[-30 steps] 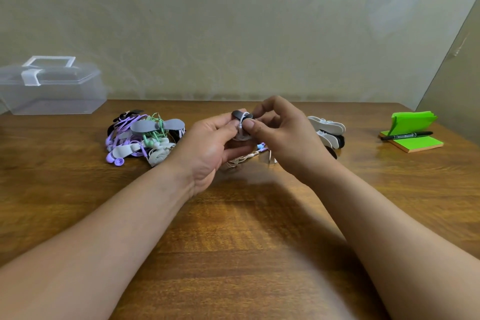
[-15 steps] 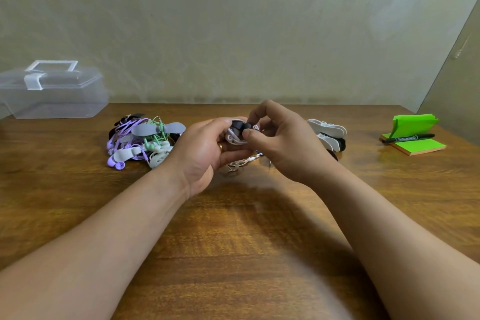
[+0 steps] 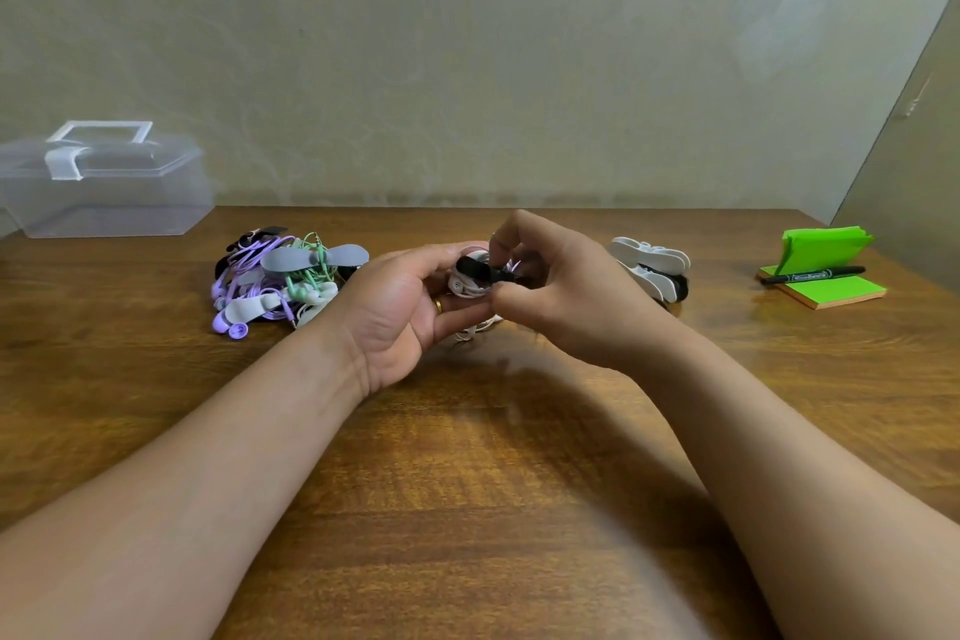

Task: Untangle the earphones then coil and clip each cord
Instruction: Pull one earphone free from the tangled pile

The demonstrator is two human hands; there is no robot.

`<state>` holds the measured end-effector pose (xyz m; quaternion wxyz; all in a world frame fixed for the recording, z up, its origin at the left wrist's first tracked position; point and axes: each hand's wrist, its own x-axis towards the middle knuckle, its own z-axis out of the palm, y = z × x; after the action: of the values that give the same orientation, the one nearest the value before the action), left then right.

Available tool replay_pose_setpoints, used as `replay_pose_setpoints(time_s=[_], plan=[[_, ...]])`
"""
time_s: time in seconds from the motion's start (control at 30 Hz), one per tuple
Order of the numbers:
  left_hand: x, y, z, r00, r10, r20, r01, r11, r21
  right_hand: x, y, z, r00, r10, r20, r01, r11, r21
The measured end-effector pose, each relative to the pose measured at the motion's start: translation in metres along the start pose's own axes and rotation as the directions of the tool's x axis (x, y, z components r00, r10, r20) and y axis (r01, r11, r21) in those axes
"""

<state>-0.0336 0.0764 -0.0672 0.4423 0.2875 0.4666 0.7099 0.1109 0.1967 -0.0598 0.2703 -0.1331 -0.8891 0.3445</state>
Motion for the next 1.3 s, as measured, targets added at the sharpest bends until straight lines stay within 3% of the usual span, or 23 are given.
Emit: replay_pose_setpoints(time_s=[0.17, 0.23, 0.4, 0.57, 0.77, 0.97, 1.13, 1.3], plan=[[0.002, -0.003, 0.001, 0.997, 0.047, 0.065, -0.047, 0.999, 0.003, 0.003, -0.001, 0.004, 0.982, 0.103, -0.161, -0.065, 0.971, 0.230], [0.002, -0.008, 0.006, 0.993, 0.088, 0.078, -0.096, 0.990, 0.101, 0.004, 0.001, 0.004, 0.970, 0.165, -0.179, -0.100, 0.940, 0.326], [0.002, -0.012, 0.008, 0.980, 0.197, 0.014, -0.193, 0.946, 0.262, 0.005, 0.006, 0.011, 0.969, 0.115, -0.219, -0.066, 0.973, 0.221], [0.002, -0.008, 0.010, 0.990, 0.137, -0.021, -0.131, 0.977, 0.167, 0.010, 0.012, 0.009, 0.954, 0.092, -0.285, -0.062, 0.992, 0.111], [0.004, -0.008, 0.007, 0.984, 0.173, -0.041, -0.169, 0.982, 0.079, 0.006, 0.005, 0.009, 0.967, 0.092, -0.236, -0.023, 0.960, 0.281], [0.005, -0.006, 0.003, 0.988, 0.140, -0.065, -0.142, 0.989, -0.029, 0.004, 0.000, 0.012, 0.968, 0.109, -0.225, -0.031, 0.945, 0.325], [0.004, -0.008, 0.005, 0.980, 0.198, -0.026, -0.193, 0.974, 0.116, 0.004, -0.001, 0.015, 0.965, 0.121, -0.230, -0.030, 0.931, 0.364], [0.007, -0.010, 0.001, 0.941, 0.338, -0.015, -0.300, 0.852, 0.430, 0.005, 0.001, 0.015, 0.956, 0.131, -0.263, -0.055, 0.960, 0.276]])
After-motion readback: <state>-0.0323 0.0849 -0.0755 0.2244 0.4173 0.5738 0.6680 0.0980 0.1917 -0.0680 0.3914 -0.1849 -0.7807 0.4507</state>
